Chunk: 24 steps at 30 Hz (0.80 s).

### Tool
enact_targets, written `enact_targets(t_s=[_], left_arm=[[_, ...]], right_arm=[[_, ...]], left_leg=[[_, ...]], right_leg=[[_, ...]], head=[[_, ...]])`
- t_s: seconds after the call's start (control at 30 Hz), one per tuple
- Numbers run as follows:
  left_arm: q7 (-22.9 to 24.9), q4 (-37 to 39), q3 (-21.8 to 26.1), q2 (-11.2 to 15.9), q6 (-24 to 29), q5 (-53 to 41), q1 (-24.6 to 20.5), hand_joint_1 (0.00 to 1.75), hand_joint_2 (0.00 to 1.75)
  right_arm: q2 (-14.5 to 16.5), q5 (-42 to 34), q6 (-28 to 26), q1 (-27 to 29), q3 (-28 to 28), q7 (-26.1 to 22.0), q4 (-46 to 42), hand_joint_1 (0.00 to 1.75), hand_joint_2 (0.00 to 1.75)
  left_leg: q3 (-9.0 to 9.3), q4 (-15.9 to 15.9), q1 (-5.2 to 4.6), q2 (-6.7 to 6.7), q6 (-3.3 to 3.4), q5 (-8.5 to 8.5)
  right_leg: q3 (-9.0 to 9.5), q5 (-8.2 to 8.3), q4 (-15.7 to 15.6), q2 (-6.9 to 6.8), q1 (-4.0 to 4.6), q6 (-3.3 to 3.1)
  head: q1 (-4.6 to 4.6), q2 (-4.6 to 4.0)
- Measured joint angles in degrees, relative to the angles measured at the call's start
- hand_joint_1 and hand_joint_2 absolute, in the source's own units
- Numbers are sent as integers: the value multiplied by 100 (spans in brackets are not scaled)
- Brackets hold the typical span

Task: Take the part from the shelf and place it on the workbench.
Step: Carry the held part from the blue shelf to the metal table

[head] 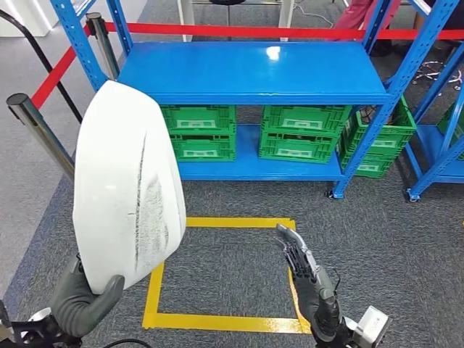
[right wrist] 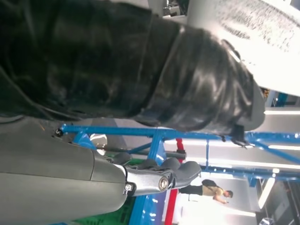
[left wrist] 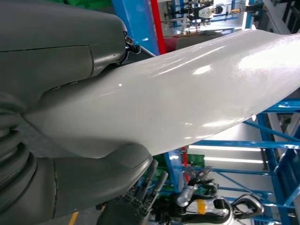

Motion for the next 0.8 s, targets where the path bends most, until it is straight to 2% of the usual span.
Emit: enact_targets(t_s=[0.07, 0.1, 0.13, 0.17, 0.23, 0.27, 0.3, 0.4, 0.43, 0.47, 0.5, 0.57, 0.6, 0.63, 0.67, 0.73, 0.77, 0.8], left_arm=[[-2, -3, -1, -7, 11, -13, 6, 175, 175], [-2, -3, -2, -10, 15, -14, 10, 175, 175], [-2, -3, -2, -13, 18, -16, 12, 175, 175], [-2, -3, -3, -14, 20, -17, 15, 175, 175], [-2, -3, -3, -15, 23, -17, 17, 175, 175], [-2, -3, -3, -16, 25, -18, 18, 175, 175], [-3, -3, -3, -16, 25, -19, 18, 175, 175], [-4, -3, -4, -17, 26, -21, 19, 175, 175], [-6, -4, -3, -17, 27, -22, 19, 175, 175], [-10, -4, -1, -16, 35, -23, 19, 175, 175], [-14, -5, 1, -15, 48, -32, 24, 175, 175], [-23, -5, 5, -13, 84, -61, 44, 175, 175], [-25, -5, 7, -13, 97, -77, 58, 175, 175], [-27, -5, 10, -13, 108, -86, 68, 175, 175], [-29, -6, 15, -12, 116, -93, 76, 175, 175], [-37, -14, 35, -11, 130, -118, 84, 175, 175], [-42, -23, 45, -11, 136, -133, 87, 175, 175], [-48, -36, 57, -10, 144, -155, 94, 175, 175]], right_arm=[[2, 2, -7, 6, 3, 4, 5, 0, 0], [3, 2, -9, 12, 5, 5, 9, 0, 0], [3, 3, -9, 17, 4, 5, 12, 0, 0], [3, 3, -10, 20, 4, 5, 14, 0, 0], [3, 3, -11, 15, 2, 6, 15, 0, 0], [4, 3, -12, 10, 2, 6, 15, 0, 0], [4, 3, -13, 9, 2, 7, 15, 0, 0], [6, 3, -13, 22, 1, 9, 16, 0, 0], [7, 10, -21, 22, -1, 10, 17, 0, 0], [8, 32, -41, 19, -3, 11, 17, 0, 0], [9, 75, -76, 19, -4, 11, 17, 0, 0], [10, 193, -165, 34, -4, 11, 17, 0, 0], [10, 240, -198, 44, -4, 11, 17, 0, 0], [10, 272, -218, 49, -4, 11, 17, 0, 0], [10, 285, -228, 52, -4, 11, 17, 0, 0], [10, 307, -239, 52, -4, 11, 17, 0, 0], [10, 311, -246, 52, -4, 11, 17, 0, 0], [10, 317, -257, 52, -4, 10, 17, 0, 0]], left_leg=[[-133, 25, -11, 7, 33, 87], [-195, 42, -18, 10, 32, 125], [-253, 62, -22, 10, 26, 158], [-301, 87, -23, 9, 16, 181], [-374, 165, -34, 8, -11, 199], [-409, 215, -43, 8, -31, 201], [-440, 256, -51, 8, -59, 208], [-498, 311, -39, 2, -155, 235], [-527, 373, -32, -5, -188, 179], [-591, 530, -23, -12, -222, 55], [-707, 818, -7, -18, -260, -138], [-1006, 1587, 28, -20, -325, -539], [-1101, 1861, 44, -20, -344, -637], [-1098, 1925, 56, -20, -351, -620], [-986, 1761, 64, -18, -350, -500], [-542, 967, 66, 31, -322, -152], [-353, 596, 53, 65, -298, -40], [-243, 354, 37, 92, -270, 15]], right_leg=[[-249, -460, 767, 3, 4, 25], [-283, -564, 1000, 4, 5, 33], [-203, -564, 1019, 3, 6, 36], [15, -463, 775, 2, 6, 32], [603, -233, -56, 0, 11, 6], [816, -169, -384, 2, 15, -23], [914, -156, -548, 4, 23, -55], [904, -108, -585, 1, 33, -174], [895, -80, -594, -5, 23, -213], [882, -54, -606, -12, 8, -248], [861, -30, -612, -20, -2, -271], [800, 7, -606, -28, -2, -287], [769, 26, -601, -32, 0, -283], [741, 41, -593, -36, 0, -277], [721, 54, -585, -45, -1, -268], [709, 72, -576, -72, 0, -246], [702, 81, -570, -85, 10, -225], [693, 95, -568, -101, 20, -196]], head=[[13, -1], [11, -1], [12, -1], [13, -1], [14, 0], [9, -1], [6, -1], [7, -1], [-1, -1], [-16, -1], [-30, -1], [-54, -1], [-55, -1], [-55, -1], [-56, -1], [-56, -1], [-56, -1], [-54, -1]])
